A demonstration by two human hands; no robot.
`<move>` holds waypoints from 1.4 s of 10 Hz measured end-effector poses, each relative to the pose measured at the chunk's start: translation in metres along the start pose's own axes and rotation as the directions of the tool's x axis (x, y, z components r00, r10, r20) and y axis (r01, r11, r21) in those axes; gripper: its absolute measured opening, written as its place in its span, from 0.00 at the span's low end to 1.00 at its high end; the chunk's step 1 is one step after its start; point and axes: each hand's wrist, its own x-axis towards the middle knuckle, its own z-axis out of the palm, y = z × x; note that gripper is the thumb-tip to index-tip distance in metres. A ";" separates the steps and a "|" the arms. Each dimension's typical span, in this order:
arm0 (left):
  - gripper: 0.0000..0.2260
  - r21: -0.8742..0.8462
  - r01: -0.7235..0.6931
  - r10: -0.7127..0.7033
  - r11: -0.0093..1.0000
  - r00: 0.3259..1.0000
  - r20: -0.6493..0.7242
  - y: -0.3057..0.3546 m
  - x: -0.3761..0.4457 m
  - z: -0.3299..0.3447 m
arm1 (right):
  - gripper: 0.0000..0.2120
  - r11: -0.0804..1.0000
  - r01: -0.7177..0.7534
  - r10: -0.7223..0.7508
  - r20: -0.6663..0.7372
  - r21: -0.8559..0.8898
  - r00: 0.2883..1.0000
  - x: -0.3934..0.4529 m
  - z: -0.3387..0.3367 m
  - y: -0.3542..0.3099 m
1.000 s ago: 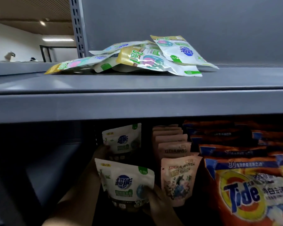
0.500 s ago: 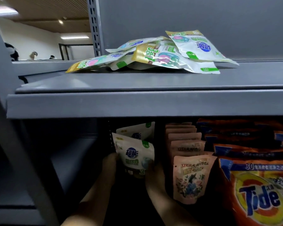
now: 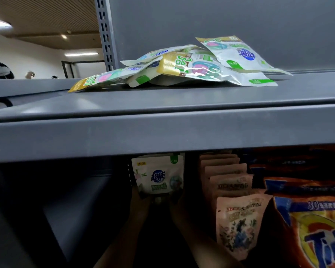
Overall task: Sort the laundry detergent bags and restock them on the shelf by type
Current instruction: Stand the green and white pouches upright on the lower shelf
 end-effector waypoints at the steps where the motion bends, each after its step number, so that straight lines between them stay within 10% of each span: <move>1: 0.19 0.204 0.073 -0.063 0.976 0.996 -0.055 -0.013 0.013 -0.003 | 0.22 1.000 0.005 -0.005 0.056 0.002 0.998 0.001 -0.003 0.001; 4: 0.39 0.317 -0.011 0.011 0.948 1.000 0.000 0.008 -0.023 -0.001 | 0.30 0.999 0.027 -0.022 0.181 -0.024 0.983 -0.012 -0.023 -0.004; 6: 0.18 0.700 0.110 -0.111 0.706 0.993 -0.044 0.038 -0.060 -0.003 | 0.25 0.990 0.036 0.005 0.289 -0.135 0.957 -0.052 -0.065 -0.020; 9: 0.18 0.833 0.132 -0.069 0.538 0.991 -0.112 0.130 -0.157 -0.008 | 0.29 0.922 0.254 -0.094 0.466 -0.293 0.880 -0.112 -0.132 -0.069; 11: 0.07 0.902 0.032 0.151 0.430 0.983 -0.107 0.218 -0.265 0.016 | 0.16 0.783 0.443 -0.204 0.493 -0.437 0.846 -0.165 -0.217 -0.133; 14: 0.12 0.832 -0.348 0.686 0.432 0.726 -0.053 0.331 -0.292 0.056 | 0.22 0.715 0.659 -0.664 0.067 -0.234 0.745 -0.190 -0.309 -0.221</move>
